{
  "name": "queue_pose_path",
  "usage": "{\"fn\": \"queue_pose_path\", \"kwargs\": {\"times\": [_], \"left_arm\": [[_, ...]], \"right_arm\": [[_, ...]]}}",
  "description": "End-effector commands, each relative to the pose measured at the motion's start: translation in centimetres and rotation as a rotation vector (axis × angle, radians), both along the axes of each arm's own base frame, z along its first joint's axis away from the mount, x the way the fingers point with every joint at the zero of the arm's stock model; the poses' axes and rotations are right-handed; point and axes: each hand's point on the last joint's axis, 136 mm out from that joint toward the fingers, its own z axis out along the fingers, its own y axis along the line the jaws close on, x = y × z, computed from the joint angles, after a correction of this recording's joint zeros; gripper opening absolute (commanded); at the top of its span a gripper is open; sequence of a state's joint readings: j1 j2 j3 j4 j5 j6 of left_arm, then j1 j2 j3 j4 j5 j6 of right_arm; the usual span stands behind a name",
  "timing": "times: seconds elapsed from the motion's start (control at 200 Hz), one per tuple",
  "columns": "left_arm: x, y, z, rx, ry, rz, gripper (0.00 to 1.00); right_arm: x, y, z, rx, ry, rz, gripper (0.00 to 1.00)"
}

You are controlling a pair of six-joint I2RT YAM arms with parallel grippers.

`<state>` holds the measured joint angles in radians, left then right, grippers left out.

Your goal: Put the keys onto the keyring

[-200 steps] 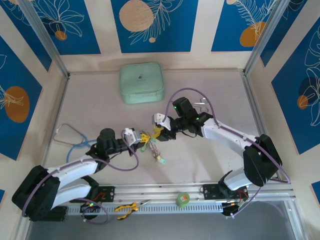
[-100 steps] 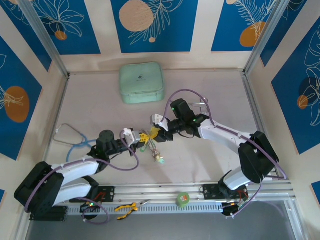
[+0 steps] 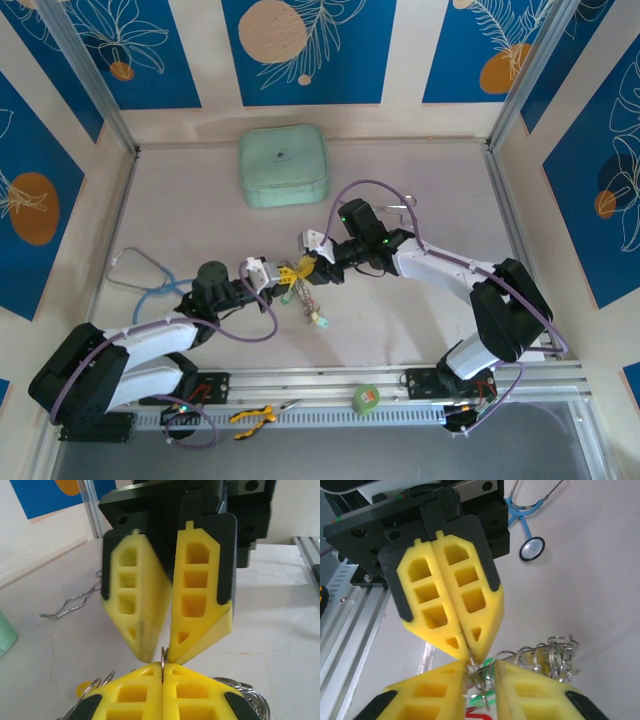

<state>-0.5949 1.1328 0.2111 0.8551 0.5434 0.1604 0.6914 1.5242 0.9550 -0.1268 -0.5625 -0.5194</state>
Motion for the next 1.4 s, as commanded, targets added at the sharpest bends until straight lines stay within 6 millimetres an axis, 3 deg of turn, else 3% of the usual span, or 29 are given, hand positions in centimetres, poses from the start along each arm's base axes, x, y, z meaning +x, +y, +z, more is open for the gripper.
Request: {"fn": "queue_pose_path", "kwargs": {"times": [0.0, 0.03, 0.13, 0.24, 0.395, 0.52, 0.705, 0.9, 1.0, 1.03, 1.12, 1.165, 1.395], "left_arm": [[-0.5, -0.4, 1.7, -0.052, -0.045, -0.034, 0.0], [-0.6, -0.4, 1.7, -0.051, -0.044, -0.035, 0.0], [-0.4, -0.4, 1.4, -0.031, -0.034, -0.025, 0.0], [-0.2, -0.2, 0.8, 0.011, -0.014, -0.015, 0.19], [-0.1, 0.1, 0.2, 0.059, -0.001, 0.002, 0.23], [0.0, 0.1, -0.1, 0.081, 0.003, 0.0, 0.22], [0.0, -0.1, 0.2, 0.081, 0.0, -0.004, 0.13], [0.2, -0.2, 0.6, 0.072, -0.004, -0.002, 0.16], [0.1, -0.3, 0.7, 0.069, -0.008, -0.011, 0.0], [0.0, -0.3, 0.7, 0.068, -0.006, -0.013, 0.0], [0.0, -0.2, 0.9, 0.047, -0.017, -0.009, 0.0], [-0.1, -0.2, 1.0, 0.03, -0.018, -0.006, 0.0], [-0.3, -0.4, 1.6, -0.047, -0.029, -0.02, 0.0]], "right_arm": [[-0.4, 0.4, -0.4, 0.012, -0.006, 0.029, 0.05], [-0.3, 0.5, -0.4, 0.01, -0.013, 0.026, 0.0], [-0.2, 0.4, 0.0, -0.008, -0.045, 0.025, 0.0], [-0.2, 0.2, 0.1, -0.055, -0.079, 0.028, 0.0], [-0.3, -0.2, 0.0, -0.131, -0.114, 0.041, 0.0], [-0.5, -0.3, 0.1, -0.176, -0.13, 0.056, 0.0], [-1.3, 0.1, 0.4, -0.226, -0.158, 0.1, 0.0], [-2.2, 0.6, 0.5, -0.252, -0.17, 0.139, 0.0], [-2.2, 0.9, 1.2, -0.222, -0.17, 0.133, 0.0], [-2.1, 0.9, 1.4, -0.201, -0.161, 0.12, 0.0], [-1.4, 0.5, 2.6, -0.097, -0.123, 0.065, 0.25], [-1.1, 0.1, 3.1, -0.04, -0.086, 0.041, 0.31], [-0.6, -0.7, 2.3, 0.054, -0.004, -0.002, 0.35]]}}
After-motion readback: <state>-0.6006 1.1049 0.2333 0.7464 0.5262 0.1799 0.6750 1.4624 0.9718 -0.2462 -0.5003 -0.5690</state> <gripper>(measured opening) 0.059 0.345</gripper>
